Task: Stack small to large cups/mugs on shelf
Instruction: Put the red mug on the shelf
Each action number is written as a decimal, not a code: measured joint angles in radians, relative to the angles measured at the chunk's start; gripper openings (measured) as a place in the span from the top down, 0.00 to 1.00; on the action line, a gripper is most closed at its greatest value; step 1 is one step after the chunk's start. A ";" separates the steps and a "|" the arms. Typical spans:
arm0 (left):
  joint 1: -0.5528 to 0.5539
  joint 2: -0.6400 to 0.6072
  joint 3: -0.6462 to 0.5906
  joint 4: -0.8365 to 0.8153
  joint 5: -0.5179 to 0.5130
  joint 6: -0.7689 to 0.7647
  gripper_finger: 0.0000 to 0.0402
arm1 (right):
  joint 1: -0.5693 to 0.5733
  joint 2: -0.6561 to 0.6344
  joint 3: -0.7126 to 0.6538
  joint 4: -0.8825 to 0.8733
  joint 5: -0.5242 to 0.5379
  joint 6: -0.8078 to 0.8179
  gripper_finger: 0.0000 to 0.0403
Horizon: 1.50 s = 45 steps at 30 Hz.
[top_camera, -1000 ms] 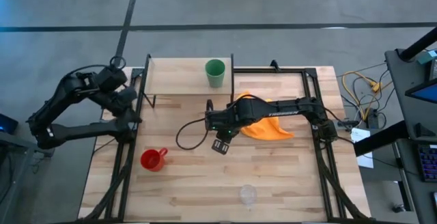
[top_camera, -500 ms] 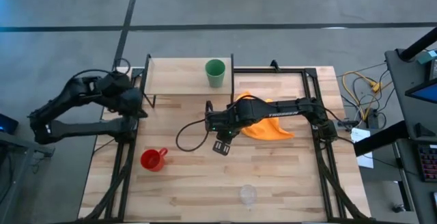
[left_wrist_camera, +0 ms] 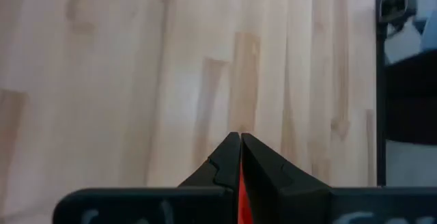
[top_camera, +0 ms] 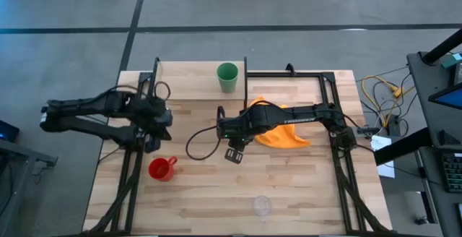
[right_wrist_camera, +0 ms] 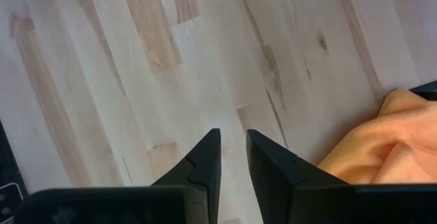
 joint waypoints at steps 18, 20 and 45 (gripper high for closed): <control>-0.387 0.077 -0.129 -0.049 -0.117 -0.335 1.00 | 0.000 0.000 -0.009 0.010 0.000 -0.048 0.84; -0.387 0.085 -0.164 -0.045 -0.117 -0.336 1.00 | 0.000 0.000 -0.011 0.009 0.000 -0.048 0.84; -0.386 0.249 -0.187 0.017 -0.067 -0.387 0.91 | -0.002 0.000 -0.011 0.016 -0.001 -0.046 0.83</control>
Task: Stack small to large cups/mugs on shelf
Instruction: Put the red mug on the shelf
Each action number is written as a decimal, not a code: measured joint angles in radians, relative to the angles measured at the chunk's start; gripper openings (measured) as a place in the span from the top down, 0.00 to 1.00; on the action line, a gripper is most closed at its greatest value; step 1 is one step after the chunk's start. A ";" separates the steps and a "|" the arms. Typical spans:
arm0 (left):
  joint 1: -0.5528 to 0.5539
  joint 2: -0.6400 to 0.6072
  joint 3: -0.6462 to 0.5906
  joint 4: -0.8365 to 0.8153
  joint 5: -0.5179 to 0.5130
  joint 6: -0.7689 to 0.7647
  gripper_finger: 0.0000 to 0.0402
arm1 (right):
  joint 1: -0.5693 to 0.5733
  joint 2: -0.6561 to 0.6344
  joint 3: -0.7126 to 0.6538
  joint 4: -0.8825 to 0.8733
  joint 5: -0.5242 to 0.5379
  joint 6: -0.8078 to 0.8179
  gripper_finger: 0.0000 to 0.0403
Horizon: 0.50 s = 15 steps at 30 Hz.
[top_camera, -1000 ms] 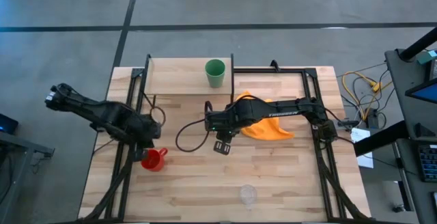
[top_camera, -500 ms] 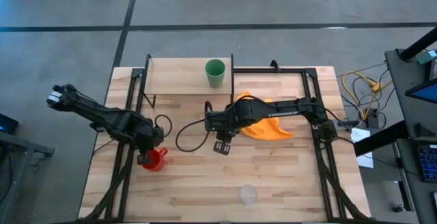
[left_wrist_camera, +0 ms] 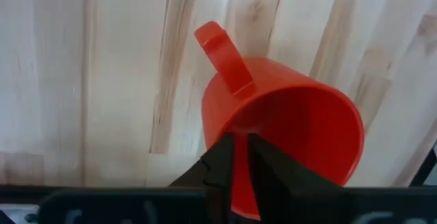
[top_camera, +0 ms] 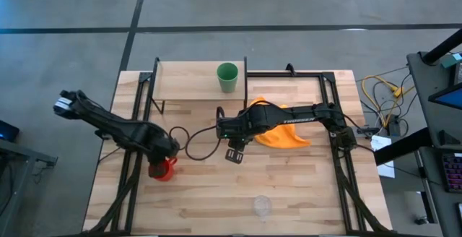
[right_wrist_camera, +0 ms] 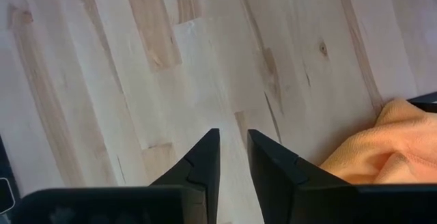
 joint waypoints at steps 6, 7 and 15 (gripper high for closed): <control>0.000 0.053 0.035 -0.006 0.006 -0.023 0.80 | 0.000 0.000 0.000 0.001 0.000 -0.005 0.83; 0.000 0.059 0.048 -0.006 0.006 -0.024 0.79 | 0.000 0.000 0.000 0.001 0.000 -0.005 0.83; 0.000 0.069 0.112 -0.009 -0.052 -0.017 0.79 | 0.000 0.000 0.000 0.003 0.000 -0.006 0.83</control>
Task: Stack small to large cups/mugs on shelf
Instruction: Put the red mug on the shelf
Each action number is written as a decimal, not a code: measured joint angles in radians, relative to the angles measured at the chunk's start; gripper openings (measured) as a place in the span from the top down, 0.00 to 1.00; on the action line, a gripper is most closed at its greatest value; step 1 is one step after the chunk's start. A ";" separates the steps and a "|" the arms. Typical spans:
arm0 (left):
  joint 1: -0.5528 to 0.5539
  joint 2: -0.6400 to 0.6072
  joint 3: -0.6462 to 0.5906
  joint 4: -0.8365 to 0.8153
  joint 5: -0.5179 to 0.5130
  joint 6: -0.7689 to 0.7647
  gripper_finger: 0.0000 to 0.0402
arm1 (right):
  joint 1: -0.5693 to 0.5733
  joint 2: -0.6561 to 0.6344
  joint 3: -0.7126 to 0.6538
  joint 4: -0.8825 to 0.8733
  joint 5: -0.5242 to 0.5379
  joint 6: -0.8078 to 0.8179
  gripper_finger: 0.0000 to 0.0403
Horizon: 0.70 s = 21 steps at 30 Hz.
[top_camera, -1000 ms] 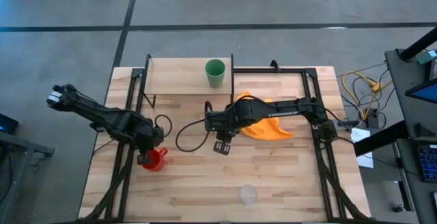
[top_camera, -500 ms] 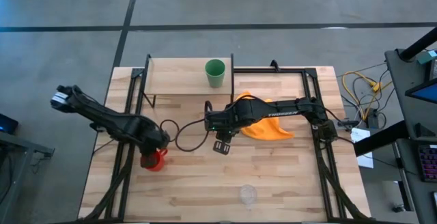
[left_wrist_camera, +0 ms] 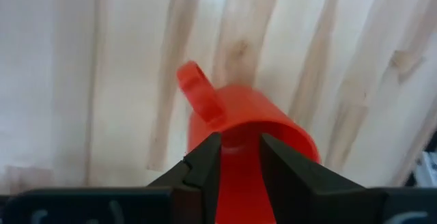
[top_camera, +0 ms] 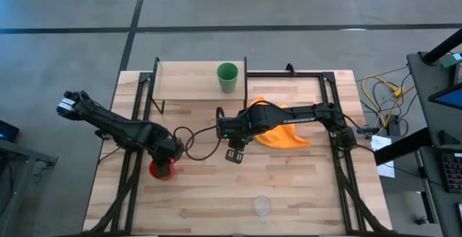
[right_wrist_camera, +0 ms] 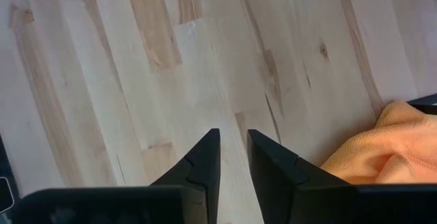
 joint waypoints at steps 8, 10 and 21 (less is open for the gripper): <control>0.000 0.016 -0.005 -0.042 -0.055 0.015 0.79 | -0.002 0.000 0.000 0.006 0.000 0.000 0.83; 0.000 0.026 -0.005 -0.065 -0.061 0.037 0.79 | -0.002 0.000 0.000 0.008 0.000 0.000 0.83; 0.000 0.079 -0.015 -0.068 -0.061 0.053 0.79 | -0.002 0.000 0.000 0.012 0.000 0.000 0.82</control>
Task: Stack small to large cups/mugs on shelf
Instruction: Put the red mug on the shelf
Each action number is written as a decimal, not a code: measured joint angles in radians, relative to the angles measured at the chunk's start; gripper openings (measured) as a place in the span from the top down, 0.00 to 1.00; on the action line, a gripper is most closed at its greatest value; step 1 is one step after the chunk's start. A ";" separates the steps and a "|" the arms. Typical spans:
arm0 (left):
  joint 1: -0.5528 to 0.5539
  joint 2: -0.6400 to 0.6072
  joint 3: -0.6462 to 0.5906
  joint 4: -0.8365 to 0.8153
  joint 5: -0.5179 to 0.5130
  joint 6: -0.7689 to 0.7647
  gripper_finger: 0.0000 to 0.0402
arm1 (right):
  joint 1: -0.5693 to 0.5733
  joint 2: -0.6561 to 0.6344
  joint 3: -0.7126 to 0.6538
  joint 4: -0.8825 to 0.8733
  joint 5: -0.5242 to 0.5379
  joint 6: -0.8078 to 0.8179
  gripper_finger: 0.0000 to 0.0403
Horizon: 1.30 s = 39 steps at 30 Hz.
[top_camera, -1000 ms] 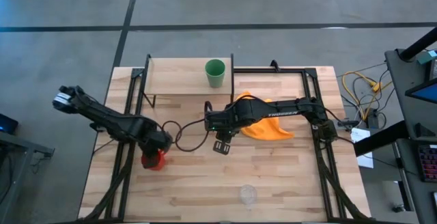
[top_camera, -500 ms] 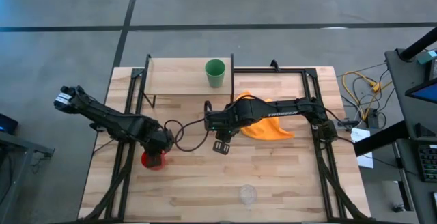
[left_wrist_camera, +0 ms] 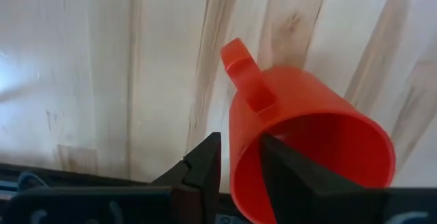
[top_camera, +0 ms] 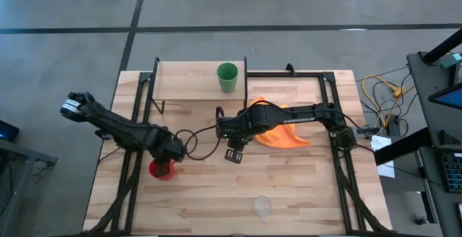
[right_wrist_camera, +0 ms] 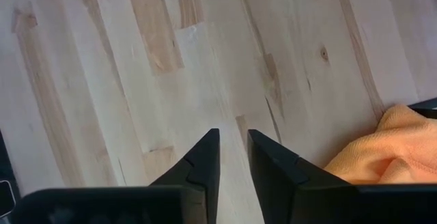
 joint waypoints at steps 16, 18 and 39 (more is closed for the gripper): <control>0.002 0.005 0.029 -0.082 0.001 -0.001 0.99 | 0.000 0.000 0.000 0.005 0.000 0.000 0.82; 0.003 0.001 0.076 -0.133 -0.003 0.002 1.00 | -0.001 0.000 0.000 0.006 0.000 -0.001 0.82; 0.549 0.003 0.691 -0.270 -0.422 0.581 1.00 | -0.010 0.000 0.000 0.137 0.001 -0.001 0.82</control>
